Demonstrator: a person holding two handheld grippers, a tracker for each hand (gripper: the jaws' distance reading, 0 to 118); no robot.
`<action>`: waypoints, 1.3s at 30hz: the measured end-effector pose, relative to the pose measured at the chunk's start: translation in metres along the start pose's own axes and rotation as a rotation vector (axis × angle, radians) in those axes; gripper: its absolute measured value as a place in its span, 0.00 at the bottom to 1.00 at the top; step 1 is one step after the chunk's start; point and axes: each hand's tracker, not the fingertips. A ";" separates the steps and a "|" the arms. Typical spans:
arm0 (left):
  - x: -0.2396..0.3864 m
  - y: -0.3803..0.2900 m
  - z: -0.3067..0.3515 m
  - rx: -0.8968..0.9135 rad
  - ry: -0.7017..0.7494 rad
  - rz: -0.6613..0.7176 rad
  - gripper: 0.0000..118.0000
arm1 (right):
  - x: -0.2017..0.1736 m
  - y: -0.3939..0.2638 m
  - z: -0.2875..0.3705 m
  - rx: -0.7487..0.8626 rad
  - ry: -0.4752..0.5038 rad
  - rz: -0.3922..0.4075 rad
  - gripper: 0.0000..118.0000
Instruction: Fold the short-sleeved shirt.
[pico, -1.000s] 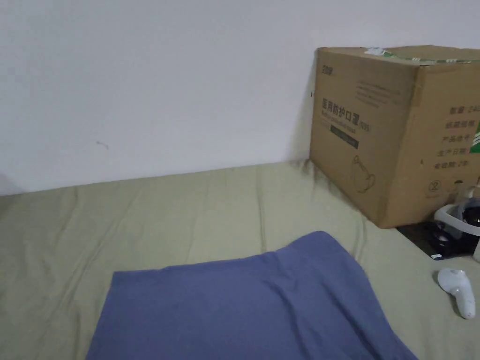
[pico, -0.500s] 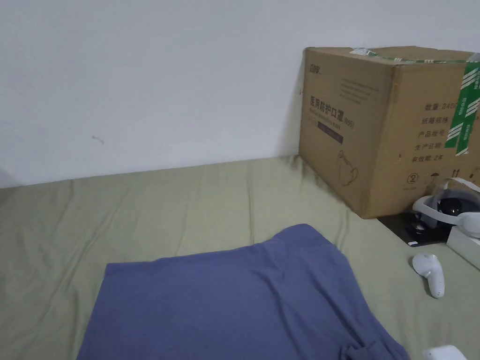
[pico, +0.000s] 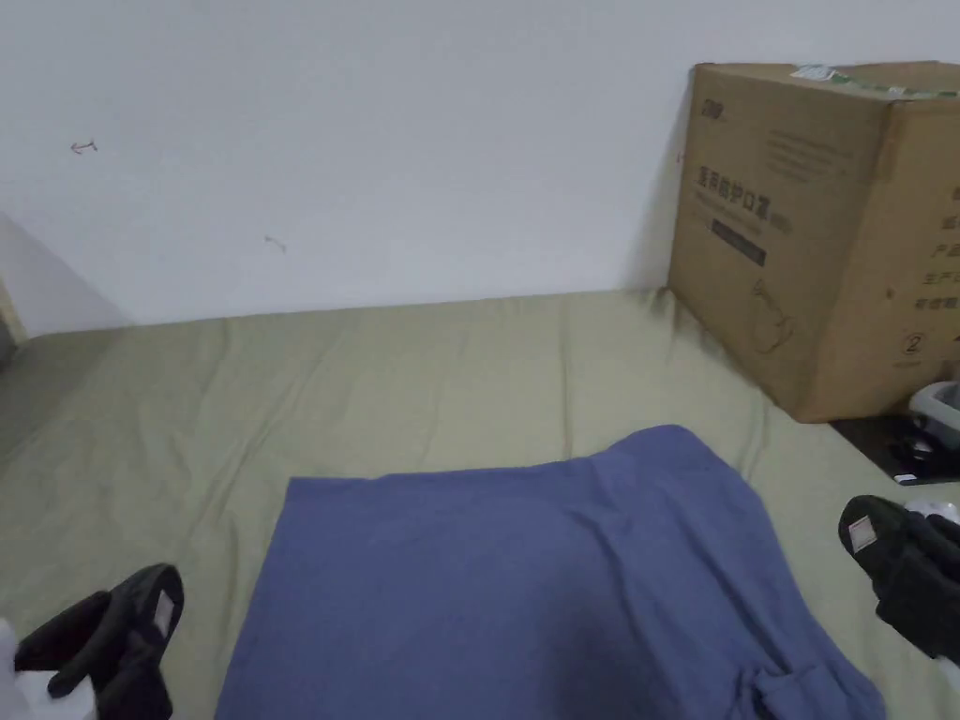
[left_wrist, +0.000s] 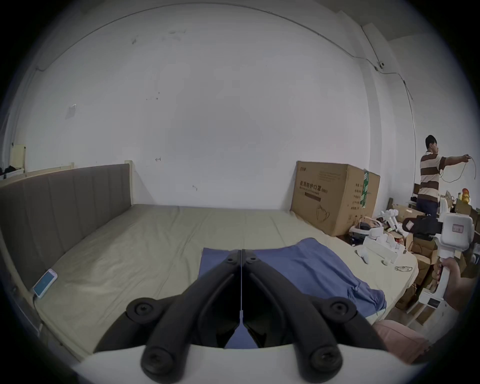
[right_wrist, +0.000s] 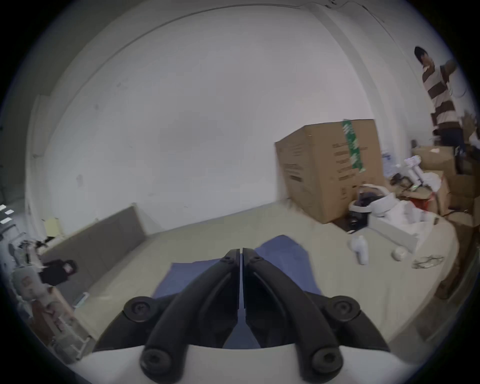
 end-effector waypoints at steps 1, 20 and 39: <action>-0.004 0.004 -0.004 -0.071 0.010 -0.003 0.00 | -0.002 0.005 -0.003 -0.029 0.040 -0.002 0.03; -0.090 -0.176 -0.115 -1.112 0.136 0.181 0.95 | 0.012 -0.019 -0.015 -0.251 0.019 -0.032 0.03; -0.035 -0.129 -0.068 -0.892 -0.020 0.083 0.02 | 0.105 -0.041 -0.048 -0.637 -0.148 -0.019 0.13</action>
